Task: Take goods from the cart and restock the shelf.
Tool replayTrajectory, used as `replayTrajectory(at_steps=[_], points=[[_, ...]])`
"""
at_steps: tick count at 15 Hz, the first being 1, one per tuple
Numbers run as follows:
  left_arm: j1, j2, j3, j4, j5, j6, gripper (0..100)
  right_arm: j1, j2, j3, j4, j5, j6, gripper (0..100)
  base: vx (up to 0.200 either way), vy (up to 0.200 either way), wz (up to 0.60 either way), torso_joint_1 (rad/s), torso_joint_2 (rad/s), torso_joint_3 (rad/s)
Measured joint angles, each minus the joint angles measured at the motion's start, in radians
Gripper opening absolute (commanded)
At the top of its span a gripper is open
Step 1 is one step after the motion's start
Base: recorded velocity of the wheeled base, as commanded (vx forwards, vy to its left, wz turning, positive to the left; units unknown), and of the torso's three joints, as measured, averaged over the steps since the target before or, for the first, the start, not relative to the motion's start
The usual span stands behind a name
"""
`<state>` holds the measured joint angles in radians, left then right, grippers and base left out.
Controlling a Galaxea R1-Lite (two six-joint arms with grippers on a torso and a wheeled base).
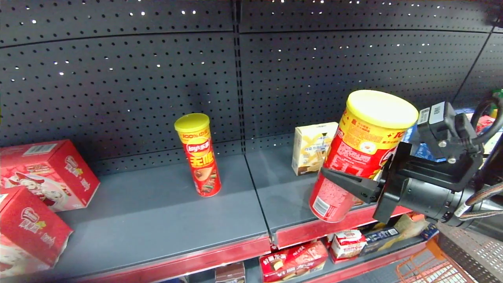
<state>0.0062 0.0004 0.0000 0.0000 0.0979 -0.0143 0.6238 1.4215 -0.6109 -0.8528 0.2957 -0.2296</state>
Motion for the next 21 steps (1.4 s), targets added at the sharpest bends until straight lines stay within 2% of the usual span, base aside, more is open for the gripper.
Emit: replayTrajectory(at_steps=[10, 12, 14, 17, 19, 21], points=[[0.0, 0.0, 0.0, 0.0, 0.0, 0.001, 100, 0.023, 0.008, -0.001, -0.02, -0.01, 0.0, 0, 0.0, 0.0, 0.06, 0.0, 0.0, 0.0], [-0.002, 0.0, 0.0, 0.0, 0.0, 0.0, 100, 0.019, 0.016, -0.009, -0.055, -0.049, 0.001, 0, 0.0, 0.0, 0.0, 0.0, 0.0, 0.0], [0.0, 0.0, 0.0, 0.0, 0.0, 0.0, 100, 0.016, 0.026, -0.032, -0.068, -0.15, 0.002, 0, 0.0, 0.0, 0.0, 0.0, 0.0, 0.0], [-0.001, 0.0, 0.0, 0.0, 0.0, 0.0, 100, 0.017, 0.058, -0.059, -0.085, -0.167, 0.009, 0, 0.0, 0.0, 0.0, 0.0, 0.0, 0.0], [0.0, 0.0, 0.0, 0.0, 0.0, 0.0, 100, 0.039, 0.089, -0.095, -0.094, -0.167, 0.048, 0, 0.0, 0.0, 0.0, 0.0, 0.0, 0.0], [0.0, 0.0, 0.0, 0.0, 0.0, 0.0, 100, 0.097, 0.13, -0.163, -0.123, -0.174, 0.133, 0, 0.0, 0.0, 0.0, 0.0, 0.0, 0.0]])
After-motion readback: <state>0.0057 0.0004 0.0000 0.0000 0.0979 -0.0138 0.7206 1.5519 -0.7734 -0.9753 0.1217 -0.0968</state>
